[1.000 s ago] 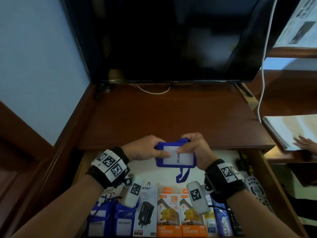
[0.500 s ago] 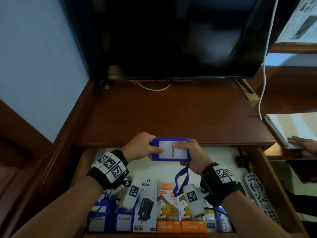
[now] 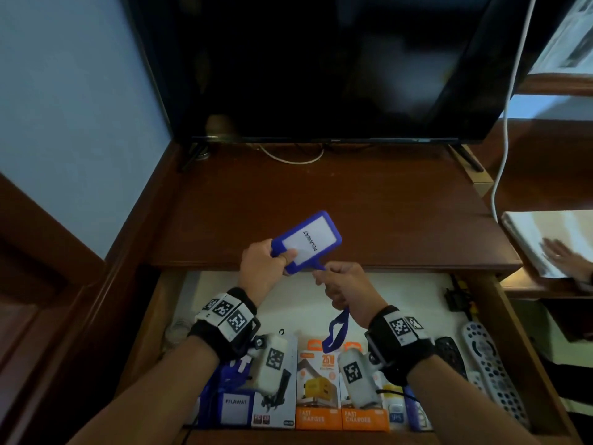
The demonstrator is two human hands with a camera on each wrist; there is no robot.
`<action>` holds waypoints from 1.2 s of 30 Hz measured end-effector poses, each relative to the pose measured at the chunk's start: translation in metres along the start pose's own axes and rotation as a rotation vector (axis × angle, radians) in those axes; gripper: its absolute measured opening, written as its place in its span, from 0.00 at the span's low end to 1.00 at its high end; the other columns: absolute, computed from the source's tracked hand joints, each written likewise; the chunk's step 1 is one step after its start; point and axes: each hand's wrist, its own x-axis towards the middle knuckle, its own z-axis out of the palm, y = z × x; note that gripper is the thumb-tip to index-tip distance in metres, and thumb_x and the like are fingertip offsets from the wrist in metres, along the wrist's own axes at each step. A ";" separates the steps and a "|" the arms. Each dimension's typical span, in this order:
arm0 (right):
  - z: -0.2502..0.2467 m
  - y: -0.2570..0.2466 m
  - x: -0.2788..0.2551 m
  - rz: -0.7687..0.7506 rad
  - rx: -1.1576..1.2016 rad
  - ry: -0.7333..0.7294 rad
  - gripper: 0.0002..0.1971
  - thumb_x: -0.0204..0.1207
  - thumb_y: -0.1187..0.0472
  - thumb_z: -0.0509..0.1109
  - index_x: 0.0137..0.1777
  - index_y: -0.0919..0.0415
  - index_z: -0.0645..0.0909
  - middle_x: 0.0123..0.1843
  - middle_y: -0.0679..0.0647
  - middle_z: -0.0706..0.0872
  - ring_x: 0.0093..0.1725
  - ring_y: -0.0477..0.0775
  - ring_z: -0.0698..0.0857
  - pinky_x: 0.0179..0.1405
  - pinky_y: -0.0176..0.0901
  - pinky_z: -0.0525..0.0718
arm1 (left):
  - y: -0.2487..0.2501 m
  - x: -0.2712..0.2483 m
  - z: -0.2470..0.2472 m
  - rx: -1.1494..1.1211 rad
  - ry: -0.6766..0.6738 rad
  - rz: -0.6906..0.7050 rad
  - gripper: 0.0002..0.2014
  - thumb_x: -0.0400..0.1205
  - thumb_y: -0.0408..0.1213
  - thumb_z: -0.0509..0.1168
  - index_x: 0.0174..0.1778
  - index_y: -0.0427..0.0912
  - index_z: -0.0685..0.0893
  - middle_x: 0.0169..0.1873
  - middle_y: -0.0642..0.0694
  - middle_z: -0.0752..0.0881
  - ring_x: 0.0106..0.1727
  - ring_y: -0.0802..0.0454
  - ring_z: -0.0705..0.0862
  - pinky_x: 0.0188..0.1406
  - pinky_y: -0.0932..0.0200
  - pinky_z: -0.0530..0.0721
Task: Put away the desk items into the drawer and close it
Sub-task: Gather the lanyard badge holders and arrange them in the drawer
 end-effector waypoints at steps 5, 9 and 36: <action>0.006 -0.002 0.000 -0.015 -0.085 -0.068 0.11 0.84 0.63 0.61 0.41 0.62 0.81 0.21 0.46 0.64 0.20 0.45 0.59 0.17 0.35 0.59 | -0.004 0.005 0.011 0.124 0.152 0.000 0.09 0.81 0.48 0.67 0.44 0.49 0.76 0.46 0.49 0.85 0.47 0.50 0.86 0.49 0.52 0.87; 0.007 -0.005 -0.005 -0.029 -0.177 -0.158 0.11 0.85 0.63 0.60 0.46 0.63 0.82 0.22 0.47 0.64 0.22 0.46 0.57 0.20 0.39 0.56 | -0.010 -0.007 0.018 0.304 0.085 0.100 0.08 0.83 0.43 0.65 0.43 0.44 0.76 0.38 0.51 0.82 0.38 0.52 0.82 0.32 0.64 0.74; -0.036 0.014 0.014 -0.183 0.028 -0.022 0.07 0.66 0.65 0.78 0.29 0.59 0.84 0.28 0.59 0.82 0.26 0.54 0.78 0.26 0.38 0.74 | -0.005 -0.022 -0.005 -0.215 -0.688 0.006 0.07 0.76 0.35 0.71 0.48 0.38 0.85 0.46 0.39 0.89 0.46 0.45 0.85 0.46 0.53 0.81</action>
